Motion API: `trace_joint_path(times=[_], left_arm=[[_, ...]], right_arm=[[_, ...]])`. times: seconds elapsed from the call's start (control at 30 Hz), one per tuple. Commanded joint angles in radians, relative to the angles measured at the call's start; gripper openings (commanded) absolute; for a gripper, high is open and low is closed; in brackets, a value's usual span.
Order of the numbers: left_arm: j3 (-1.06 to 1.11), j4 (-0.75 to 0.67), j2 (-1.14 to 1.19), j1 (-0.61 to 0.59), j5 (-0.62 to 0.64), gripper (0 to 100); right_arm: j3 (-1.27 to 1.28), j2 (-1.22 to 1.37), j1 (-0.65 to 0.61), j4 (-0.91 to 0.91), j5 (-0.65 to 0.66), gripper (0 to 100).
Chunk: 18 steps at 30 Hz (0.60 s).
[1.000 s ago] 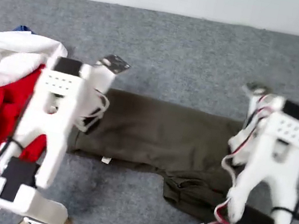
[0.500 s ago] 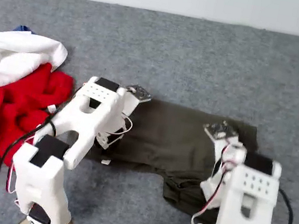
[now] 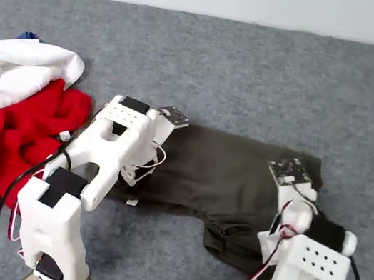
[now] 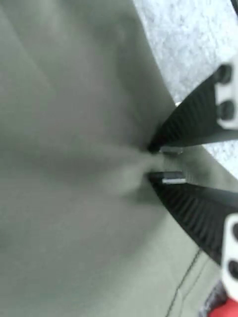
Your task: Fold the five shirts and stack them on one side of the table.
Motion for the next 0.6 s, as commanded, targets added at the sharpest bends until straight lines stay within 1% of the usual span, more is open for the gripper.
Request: trace_joint_path(times=[0.0, 0.07, 0.23, 0.3, 0.47, 0.57], left_arm=[[0.012, -0.002, 0.014, 0.011, 0.006, 8], [0.013, -0.002, 0.015, 0.011, 0.006, 8], [0.013, -0.002, 0.015, 0.009, 0.006, 8], [0.015, -0.002, 0.015, 0.009, 0.006, 8], [0.016, -0.002, 0.015, 0.009, 0.006, 8], [0.016, -0.002, 0.015, 0.009, 0.006, 8]], right_arm=[[-0.005, 0.058, 0.03, -0.015, -0.008, 25.1], [-0.006, 0.097, 0.028, -0.025, -0.008, 23.3], [-0.006, 0.191, 0.028, -0.099, -0.014, 5.4], [-0.006, 0.223, 0.028, -0.143, -0.014, 1.9], [-0.006, 0.288, 0.033, -0.197, -0.017, 7.7], [-0.006, 0.303, 0.033, -0.211, -0.041, 11.2]])
